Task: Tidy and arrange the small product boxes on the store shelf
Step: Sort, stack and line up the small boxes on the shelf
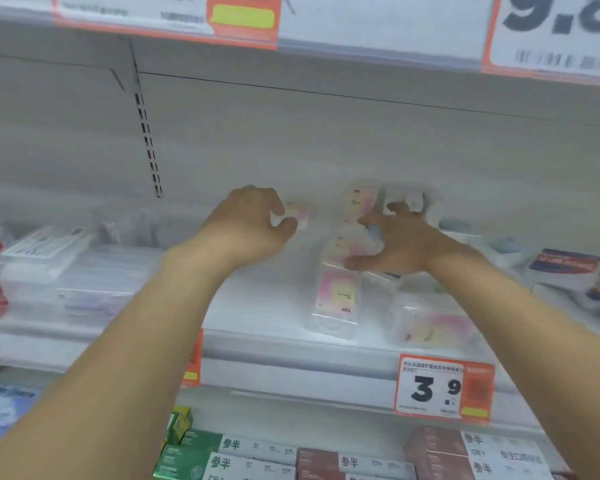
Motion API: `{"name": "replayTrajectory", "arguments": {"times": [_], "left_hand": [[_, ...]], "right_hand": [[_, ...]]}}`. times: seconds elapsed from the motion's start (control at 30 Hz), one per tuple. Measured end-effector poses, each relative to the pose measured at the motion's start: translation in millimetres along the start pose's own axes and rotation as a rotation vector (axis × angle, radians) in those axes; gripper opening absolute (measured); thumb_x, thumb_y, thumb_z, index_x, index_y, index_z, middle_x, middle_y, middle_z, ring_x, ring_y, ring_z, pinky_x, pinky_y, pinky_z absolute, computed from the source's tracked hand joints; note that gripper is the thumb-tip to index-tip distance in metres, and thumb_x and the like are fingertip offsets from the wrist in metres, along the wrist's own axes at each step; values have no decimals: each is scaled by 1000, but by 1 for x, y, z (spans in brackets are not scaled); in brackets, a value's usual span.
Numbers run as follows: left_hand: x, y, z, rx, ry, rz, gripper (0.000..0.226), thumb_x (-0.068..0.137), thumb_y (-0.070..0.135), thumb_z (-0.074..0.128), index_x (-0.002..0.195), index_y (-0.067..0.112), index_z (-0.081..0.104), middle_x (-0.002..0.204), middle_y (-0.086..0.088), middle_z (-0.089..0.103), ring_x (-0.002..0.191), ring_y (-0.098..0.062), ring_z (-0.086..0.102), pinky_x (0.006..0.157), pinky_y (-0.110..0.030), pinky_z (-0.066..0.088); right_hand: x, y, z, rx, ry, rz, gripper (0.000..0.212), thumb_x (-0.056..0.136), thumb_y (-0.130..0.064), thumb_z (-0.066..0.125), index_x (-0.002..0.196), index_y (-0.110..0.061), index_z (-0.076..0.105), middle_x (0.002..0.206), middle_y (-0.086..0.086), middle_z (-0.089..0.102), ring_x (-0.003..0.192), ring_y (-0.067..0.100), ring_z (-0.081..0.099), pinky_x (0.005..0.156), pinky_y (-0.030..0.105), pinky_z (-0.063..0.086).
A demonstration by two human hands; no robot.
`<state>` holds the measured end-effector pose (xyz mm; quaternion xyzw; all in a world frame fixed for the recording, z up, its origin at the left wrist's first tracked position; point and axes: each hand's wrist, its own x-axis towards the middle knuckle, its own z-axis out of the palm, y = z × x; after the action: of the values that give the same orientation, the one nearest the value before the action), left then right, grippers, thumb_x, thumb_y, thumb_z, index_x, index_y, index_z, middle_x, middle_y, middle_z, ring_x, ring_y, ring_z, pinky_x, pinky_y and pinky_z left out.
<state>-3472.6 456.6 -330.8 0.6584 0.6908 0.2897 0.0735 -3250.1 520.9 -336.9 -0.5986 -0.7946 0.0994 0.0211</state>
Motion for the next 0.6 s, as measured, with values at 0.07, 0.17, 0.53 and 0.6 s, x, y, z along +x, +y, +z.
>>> {"name": "replayTrajectory", "arguments": {"times": [0.07,0.17,0.53,0.6], "left_hand": [[6,23,22,-40,-91,32,41,91,46,56,126,24,55,130,-1,48,120,-18,49,86,-23,36],[13,53,54,-123,-225,95,55,90,49,55,139,30,40,137,1,36,126,-20,43,91,-27,38],[18,86,104,-50,-401,99,56,94,61,34,146,43,23,136,-3,43,130,-26,36,106,-45,37],[19,86,104,-81,-398,84,55,92,62,36,144,46,25,126,1,45,127,-23,39,103,-41,39]], "right_hand": [[-2,18,8,170,-36,-31,97,67,-76,66,150,-48,24,157,-6,18,141,21,35,111,35,32],[-13,34,6,202,-59,-125,84,76,-66,67,147,-50,26,151,-12,22,132,15,45,99,25,35],[51,174,-43,44,71,383,75,87,-70,47,150,-30,32,150,11,37,130,36,46,108,47,38],[68,184,-35,-53,-62,386,72,91,-68,39,142,-18,46,140,8,54,119,31,57,102,42,41]]}}
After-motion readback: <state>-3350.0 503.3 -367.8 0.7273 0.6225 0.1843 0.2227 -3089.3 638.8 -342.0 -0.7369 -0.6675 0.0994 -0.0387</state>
